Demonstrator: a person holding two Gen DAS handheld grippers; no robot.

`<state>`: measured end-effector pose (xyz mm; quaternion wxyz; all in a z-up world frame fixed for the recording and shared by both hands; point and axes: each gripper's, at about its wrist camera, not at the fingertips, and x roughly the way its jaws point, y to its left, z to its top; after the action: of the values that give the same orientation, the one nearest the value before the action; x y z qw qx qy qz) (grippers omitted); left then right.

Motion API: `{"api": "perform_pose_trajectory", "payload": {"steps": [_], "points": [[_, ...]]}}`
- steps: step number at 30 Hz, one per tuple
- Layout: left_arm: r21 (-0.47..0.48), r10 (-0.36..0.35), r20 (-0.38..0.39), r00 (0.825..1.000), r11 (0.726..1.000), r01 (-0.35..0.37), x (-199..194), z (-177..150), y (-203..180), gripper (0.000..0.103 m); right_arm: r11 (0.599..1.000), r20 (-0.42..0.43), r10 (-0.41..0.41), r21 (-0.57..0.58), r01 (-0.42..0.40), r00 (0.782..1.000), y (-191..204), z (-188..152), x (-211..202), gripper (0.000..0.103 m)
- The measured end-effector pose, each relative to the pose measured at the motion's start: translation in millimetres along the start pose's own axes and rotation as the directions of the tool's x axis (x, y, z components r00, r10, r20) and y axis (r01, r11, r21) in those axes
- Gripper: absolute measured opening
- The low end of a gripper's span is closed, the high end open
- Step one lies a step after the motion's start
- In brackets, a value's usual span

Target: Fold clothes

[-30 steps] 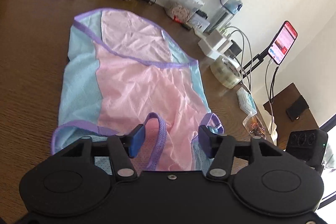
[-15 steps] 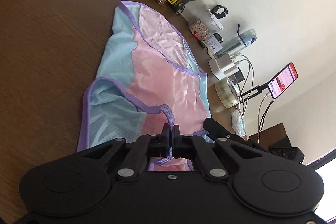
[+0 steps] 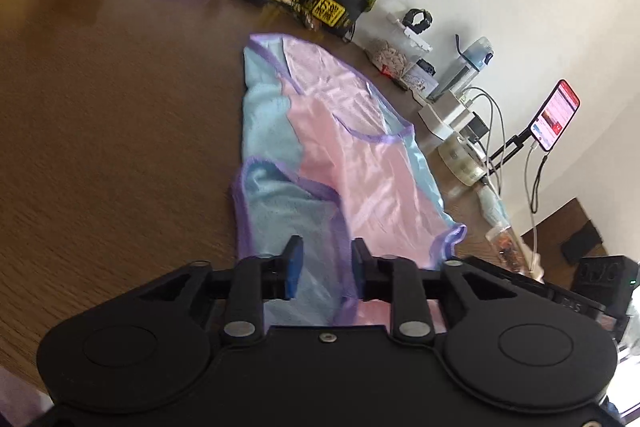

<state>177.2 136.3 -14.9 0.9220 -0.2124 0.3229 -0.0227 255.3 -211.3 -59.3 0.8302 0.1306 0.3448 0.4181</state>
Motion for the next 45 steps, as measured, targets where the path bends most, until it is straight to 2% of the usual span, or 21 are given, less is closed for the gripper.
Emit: {"api": "perform_pose_trajectory", "payload": {"steps": [2, 5, 7, 10, 13, 15, 18, 19, 20, 24, 25, 28, 32, 34, 35, 36, 37, 39, 41, 43, 45], "points": [[0.117, 0.108, 0.040, 0.993, 0.987, -0.112, 0.9, 8.1, -1.2, 0.036, 0.993, 0.020, -0.084, -0.084, 0.085, 0.996, 7.9, -1.7, -10.6, 0.064], [0.305, 0.183, 0.075, 0.980, 0.932, -0.197, 14.6, 15.3, -10.8, 0.036, 0.962, 0.066, -0.227, -0.141, 0.234, 0.972, 12.0, 1.7, -20.1, 0.063], [0.400, 0.182, 0.055, 0.982, 0.897, -0.188, 26.6, 16.3, -16.5, 0.036, 0.929, 0.089, -0.315, -0.175, 0.326, 0.945, 13.0, 4.0, -22.8, 0.063], [0.439, 0.133, 0.002, 0.991, 0.890, -0.121, 37.0, 16.4, -19.9, 0.036, 0.888, 0.087, -0.400, -0.213, 0.409, 0.913, 8.1, 4.0, -17.4, 0.063], [0.464, 0.112, -0.021, 0.993, 0.881, -0.090, 43.4, 15.5, -21.8, 0.036, 0.888, 0.071, -0.409, -0.199, 0.415, 0.910, 0.0, 3.8, -10.9, 0.063], [0.460, 0.121, -0.017, 0.992, 0.882, -0.100, 47.1, 15.4, -20.7, 0.035, 0.909, 0.066, -0.377, -0.163, 0.383, 0.924, -4.5, 5.5, -5.6, 0.063], [0.422, 0.131, -0.012, 0.991, 0.900, -0.114, 48.6, 19.0, -18.2, 0.008, 0.906, 0.060, -0.382, -0.173, 0.386, 0.922, -1.6, 7.1, 5.7, 0.063], [0.404, 0.139, -0.007, 0.990, 0.906, -0.124, 48.9, 19.6, -17.4, 0.005, 0.893, 0.054, -0.401, -0.200, 0.403, 0.915, 2.1, 7.0, 11.2, 0.059], [0.385, 0.149, 0.001, 0.989, 0.913, -0.138, 48.5, 19.3, -16.3, 0.003, 0.878, 0.050, -0.420, -0.230, 0.420, 0.906, 6.0, 6.8, 16.6, 0.046], [0.289, 0.196, 0.036, 0.980, 0.937, -0.198, 44.4, 17.1, -11.6, 0.003, 0.804, 0.075, -0.487, -0.350, 0.481, 0.870, 20.8, 2.8, 25.6, 0.020], [0.253, 0.214, 0.046, 0.976, 0.943, -0.219, 42.7, 16.3, -9.9, 0.003, 0.785, 0.076, -0.505, -0.372, 0.495, 0.859, 23.4, 1.7, 27.2, 0.004], [0.163, 0.214, 0.059, 0.975, 0.962, -0.221, 39.3, 16.7, -2.5, 0.003, 0.746, 0.083, -0.548, -0.401, 0.531, 0.832, 27.5, 0.2, 27.4, 0.004], [0.088, 0.209, 0.064, 0.976, 0.973, -0.214, 39.2, 22.6, 6.2, 0.004, 0.760, 0.080, -0.552, -0.362, 0.540, 0.830, 25.3, 1.0, 25.3, 0.004], [0.107, 0.215, 0.058, 0.975, 0.970, -0.220, 39.7, 25.1, 5.0, 0.005, 0.773, 0.069, -0.550, -0.336, 0.539, 0.832, 24.3, 2.6, 24.3, 0.005], [0.138, 0.220, 0.056, 0.974, 0.964, -0.226, 39.3, 24.9, 2.3, 0.007, 0.786, 0.064, -0.538, -0.323, 0.528, 0.840, 23.5, 3.3, 21.4, 0.012], [0.183, 0.229, 0.059, 0.972, 0.954, -0.236, 36.9, 23.5, -1.5, 0.013, 0.798, 0.061, -0.525, -0.312, 0.515, 0.849, 22.8, 3.8, 18.4, 0.017], [0.231, 0.234, 0.067, 0.970, 0.942, -0.243, 32.1, 21.0, -5.0, 0.025, 0.812, 0.067, -0.500, -0.310, 0.495, 0.863, 23.9, 3.2, 12.8, 0.024], [0.323, 0.231, 0.082, 0.969, 0.914, -0.245, 18.6, 14.1, -10.9, 0.035, 0.837, 0.094, -0.438, -0.320, 0.443, 0.894, 28.3, -0.8, -5.2, 0.029], [0.395, 0.141, 0.058, 0.988, 0.906, -0.152, -5.5, 6.5, -10.2, 0.035, 0.852, 0.105, -0.386, -0.341, 0.398, 0.917, 32.3, -5.7, -20.3, 0.043], [0.419, 0.004, 0.011, 1.000, 0.908, -0.009, -24.2, 1.6, -10.0, 0.036, 0.864, 0.061, -0.334, -0.380, 0.332, 0.941, 35.8, -14.7, -32.8, 0.043], [0.436, -0.134, -0.045, 0.990, 0.889, 0.140, -36.6, -5.4, -16.1, 0.038, 0.883, 0.009, -0.284, -0.387, 0.265, 0.959, 38.3, -22.7, -40.9, 0.043]]}}
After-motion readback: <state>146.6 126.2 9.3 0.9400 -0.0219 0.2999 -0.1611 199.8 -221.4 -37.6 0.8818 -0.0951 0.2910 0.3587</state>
